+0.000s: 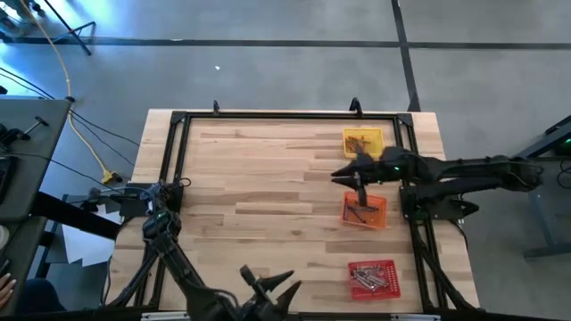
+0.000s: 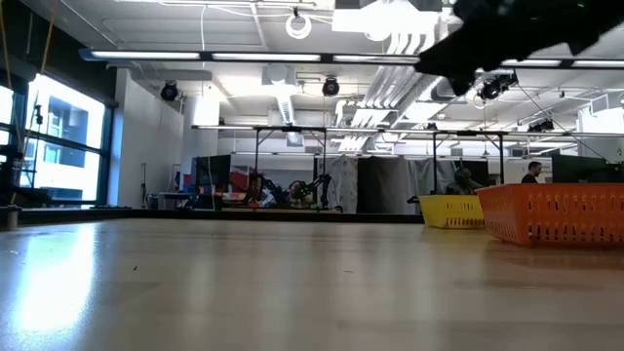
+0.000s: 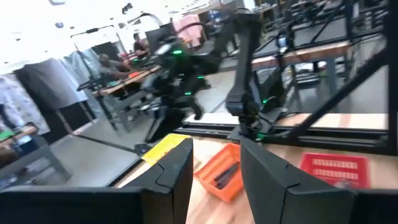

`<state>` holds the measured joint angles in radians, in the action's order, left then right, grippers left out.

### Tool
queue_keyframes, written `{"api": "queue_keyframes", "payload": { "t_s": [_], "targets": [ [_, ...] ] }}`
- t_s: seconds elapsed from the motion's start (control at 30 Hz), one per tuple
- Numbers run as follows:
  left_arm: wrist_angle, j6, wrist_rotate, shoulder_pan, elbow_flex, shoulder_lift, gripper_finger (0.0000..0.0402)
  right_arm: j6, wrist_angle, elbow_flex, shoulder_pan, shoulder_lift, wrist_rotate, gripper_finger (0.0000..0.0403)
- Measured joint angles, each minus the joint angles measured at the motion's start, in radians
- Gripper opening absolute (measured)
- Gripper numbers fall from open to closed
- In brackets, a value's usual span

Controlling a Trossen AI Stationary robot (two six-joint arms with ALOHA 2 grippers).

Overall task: Sort crayons
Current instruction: Return to Home Position

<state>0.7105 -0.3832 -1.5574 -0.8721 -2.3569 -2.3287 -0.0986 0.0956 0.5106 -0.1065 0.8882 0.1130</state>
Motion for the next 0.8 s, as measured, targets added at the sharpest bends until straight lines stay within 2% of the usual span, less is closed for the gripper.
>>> {"api": "queue_keyframes", "payload": {
  "t_s": [0.17,0.4,0.63,0.8],
  "targets": [
    [0.001,0.023,0.001,0.038,0.0,0.002,0.0117,-0.028,0.071,-0.147,0.011,-0.169,-0.06,0.0073],
    [0.002,0.063,0.0,0.073,0.0,0.003,0.0117,-0.059,0.14,-0.281,0.016,-0.32,-0.086,0.0073],
    [0.002,0.08,-0.001,0.094,0.0,0.003,0.0117,-0.105,0.221,-0.391,0.016,-0.402,-0.088,0.0073],
    [0.002,0.082,-0.001,0.104,0.0,0.003,0.0117,-0.128,0.283,-0.447,0.016,-0.425,-0.128,0.0073]
  ]
}}
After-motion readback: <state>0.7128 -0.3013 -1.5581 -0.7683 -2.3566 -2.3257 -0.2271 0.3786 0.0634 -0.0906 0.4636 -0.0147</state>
